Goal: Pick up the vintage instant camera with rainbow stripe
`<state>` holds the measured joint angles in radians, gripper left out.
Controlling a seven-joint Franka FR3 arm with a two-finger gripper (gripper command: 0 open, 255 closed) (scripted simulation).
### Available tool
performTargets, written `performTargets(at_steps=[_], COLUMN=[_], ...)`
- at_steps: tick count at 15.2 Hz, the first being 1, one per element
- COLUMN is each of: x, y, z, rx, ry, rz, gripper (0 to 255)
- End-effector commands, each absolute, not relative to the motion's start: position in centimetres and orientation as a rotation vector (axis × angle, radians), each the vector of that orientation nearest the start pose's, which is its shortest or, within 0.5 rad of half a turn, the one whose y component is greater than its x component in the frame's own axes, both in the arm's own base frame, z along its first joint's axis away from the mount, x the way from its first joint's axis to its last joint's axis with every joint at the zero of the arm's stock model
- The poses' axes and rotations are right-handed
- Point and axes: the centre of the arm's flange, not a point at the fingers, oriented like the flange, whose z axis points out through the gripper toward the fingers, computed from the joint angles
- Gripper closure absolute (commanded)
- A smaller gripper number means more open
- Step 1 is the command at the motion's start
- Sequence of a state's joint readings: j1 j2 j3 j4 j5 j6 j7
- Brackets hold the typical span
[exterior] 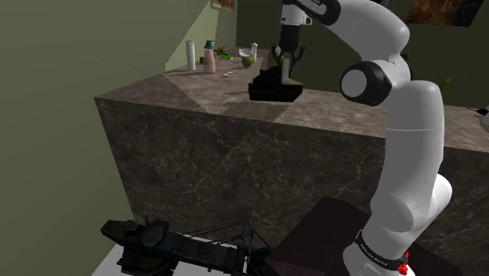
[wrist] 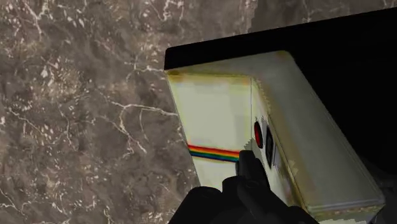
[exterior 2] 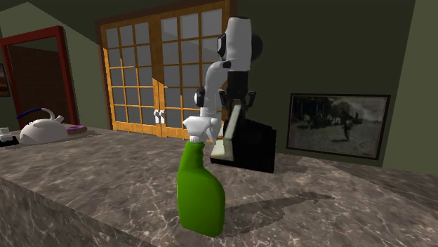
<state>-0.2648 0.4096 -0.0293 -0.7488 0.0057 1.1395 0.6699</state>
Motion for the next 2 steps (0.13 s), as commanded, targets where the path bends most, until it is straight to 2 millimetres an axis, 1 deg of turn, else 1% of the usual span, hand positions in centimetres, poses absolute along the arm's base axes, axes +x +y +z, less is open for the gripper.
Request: performTargets(at_steps=[1, 2], x=[57.93, 57.93], y=[-16.81, -16.81], z=[72.08, 72.08], rx=[-2.794, -2.794], ry=[1.454, 1.454], rz=[0.016, 0.016], gripper=[255, 255])
